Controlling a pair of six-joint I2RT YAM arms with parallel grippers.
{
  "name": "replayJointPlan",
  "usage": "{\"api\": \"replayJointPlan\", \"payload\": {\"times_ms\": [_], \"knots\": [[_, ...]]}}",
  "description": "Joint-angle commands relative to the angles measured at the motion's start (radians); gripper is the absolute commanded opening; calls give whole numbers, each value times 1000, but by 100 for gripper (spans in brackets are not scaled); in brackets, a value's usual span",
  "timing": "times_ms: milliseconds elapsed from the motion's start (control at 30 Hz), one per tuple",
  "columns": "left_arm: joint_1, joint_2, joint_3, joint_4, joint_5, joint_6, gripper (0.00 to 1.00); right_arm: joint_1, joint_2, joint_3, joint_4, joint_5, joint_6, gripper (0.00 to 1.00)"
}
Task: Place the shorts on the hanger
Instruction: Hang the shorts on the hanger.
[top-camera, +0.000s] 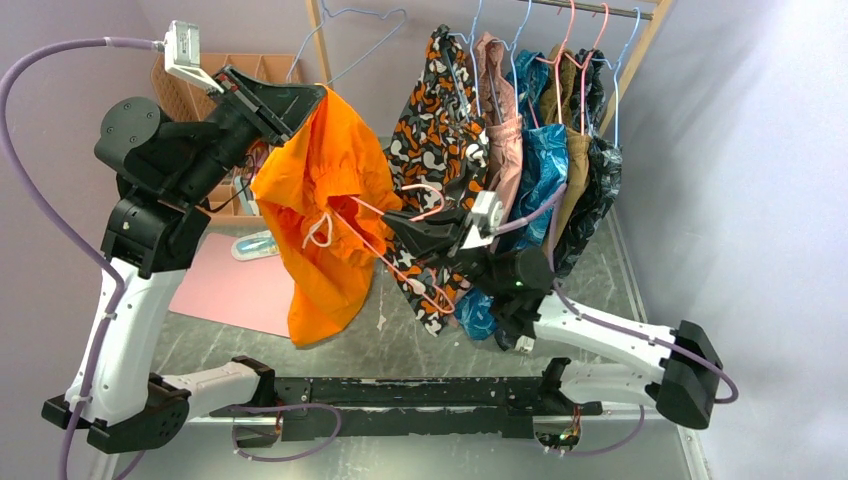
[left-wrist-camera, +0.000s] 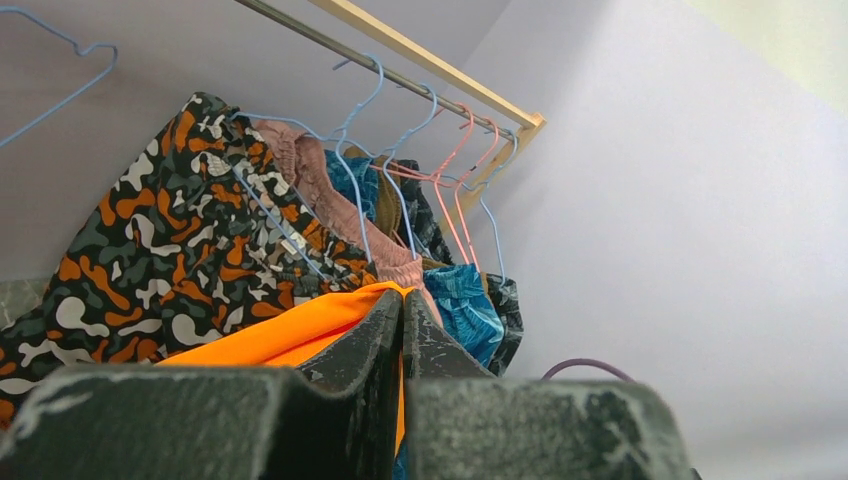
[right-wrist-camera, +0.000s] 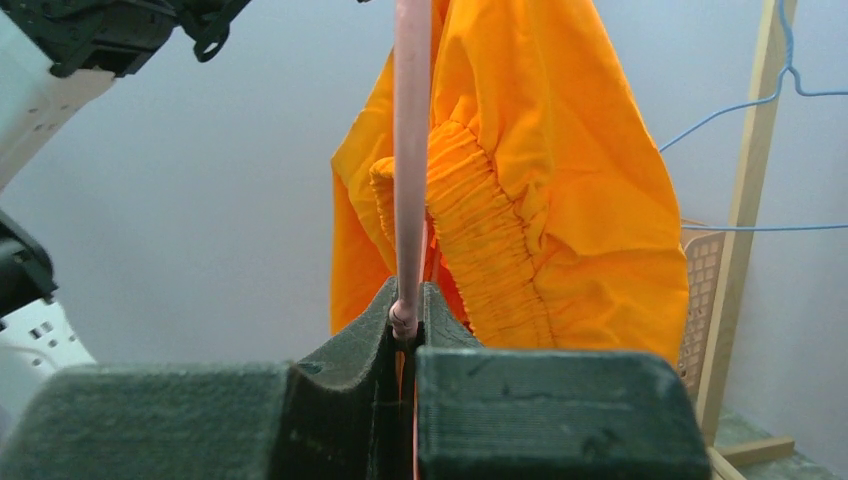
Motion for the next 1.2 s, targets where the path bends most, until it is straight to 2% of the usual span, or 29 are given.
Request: {"api": "replayJointPlan", "payload": {"times_ms": [0,100,200,467,567,700,867,900,1033,1133,1167], "knots": [[-5,-16,7,53,20,-43,7,69,75,-21,218,168,-132,0],[-5,-24,0,50,11,-48,7,98,138,-24,339,243,-191,0],[-5,-38,-6,43,-7,-45,7,129,208,-9,458,385,-280,0],[-5,-77,-26,18,-72,-23,7,170,278,1,564,535,-372,0],[-5,-81,-40,10,-98,-17,7,167,266,5,525,426,-321,0],[-5,-55,-49,-6,-92,-28,7,168,255,71,389,186,-208,0],[-5,-22,-20,-68,-97,-2,9,165,232,96,365,100,-121,0],[-5,-23,-18,-72,-96,6,16,164,222,88,368,104,-114,0],[-5,-56,-28,-74,-78,38,60,160,177,47,380,160,-103,0],[-5,-80,-31,-101,-67,76,78,154,146,23,380,202,-102,0],[-5,-91,-36,-106,-62,87,97,152,137,17,375,211,-101,0]]}}
